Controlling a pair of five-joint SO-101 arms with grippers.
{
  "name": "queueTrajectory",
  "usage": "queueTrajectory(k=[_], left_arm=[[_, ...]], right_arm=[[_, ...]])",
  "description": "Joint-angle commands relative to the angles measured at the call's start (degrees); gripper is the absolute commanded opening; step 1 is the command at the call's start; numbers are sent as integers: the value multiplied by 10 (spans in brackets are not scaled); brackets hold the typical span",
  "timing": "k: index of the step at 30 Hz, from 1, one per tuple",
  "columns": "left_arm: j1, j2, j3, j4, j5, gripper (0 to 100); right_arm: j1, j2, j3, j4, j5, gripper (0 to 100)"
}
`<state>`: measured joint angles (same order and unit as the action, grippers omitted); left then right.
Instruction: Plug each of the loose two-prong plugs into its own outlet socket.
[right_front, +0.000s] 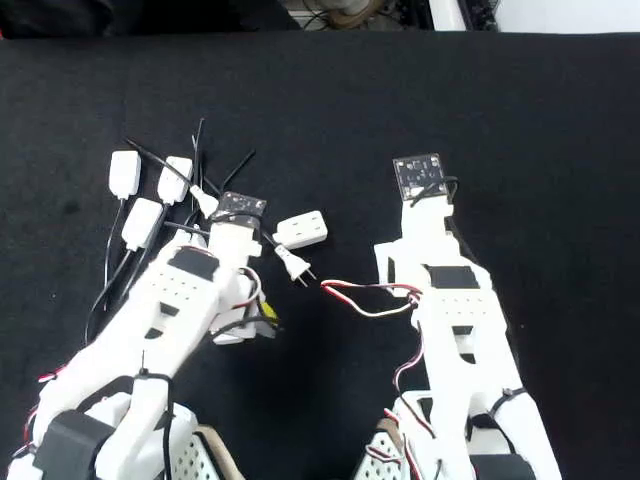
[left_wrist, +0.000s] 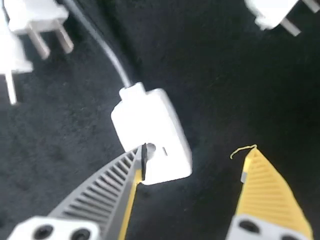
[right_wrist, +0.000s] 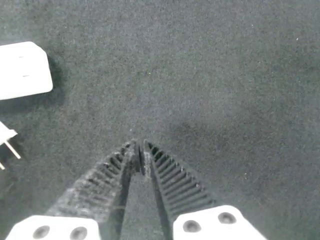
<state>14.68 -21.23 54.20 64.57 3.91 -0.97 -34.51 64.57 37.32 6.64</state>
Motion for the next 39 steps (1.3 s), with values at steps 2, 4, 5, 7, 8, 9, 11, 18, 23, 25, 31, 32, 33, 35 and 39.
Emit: queueTrajectory(k=[2, 4, 5, 7, 8, 9, 11, 18, 23, 25, 31, 32, 33, 35, 39], left_arm=[[-64, 8, 9, 21, -58, 313], [-82, 8, 18, 20, -81, 313], [-87, 7, 25, 19, -88, 313], [-87, 4, 35, 18, -97, 313], [-87, 3, 36, 18, -96, 313], [-87, 3, 31, 20, -96, 313], [-87, -1, 18, 24, -96, 313], [-87, -120, 7, 26, -91, 227], [-86, -255, 12, 69, -26, 238], [-76, -316, 17, 68, 21, 261], [22, -383, 102, -25, 92, 316], [26, -371, 115, -46, 97, 311], [27, -353, 125, -64, 97, 304], [27, -305, 131, -79, 93, 293], [27, -191, 113, -83, 94, 292]], right_arm=[[9, -15, -1, -11, 0, 13], [9, -15, -1, -11, 0, 13], [9, -15, -1, -11, 0, 13], [9, -15, -1, -11, 0, 13], [9, -15, -1, -11, 0, 13], [9, -15, -1, -11, 0, 13], [9, -15, -1, -11, 0, 13], [9, -15, -1, -11, 0, 13], [9, -15, -1, -11, 0, 13], [9, -15, -1, -11, 0, 13], [9, -15, -1, -11, 0, 13], [9, -15, -1, -11, 0, 13], [9, -15, -1, -11, 0, 13], [9, -15, -1, -11, 1, 13], [9, -15, -1, -11, 1, 13]])
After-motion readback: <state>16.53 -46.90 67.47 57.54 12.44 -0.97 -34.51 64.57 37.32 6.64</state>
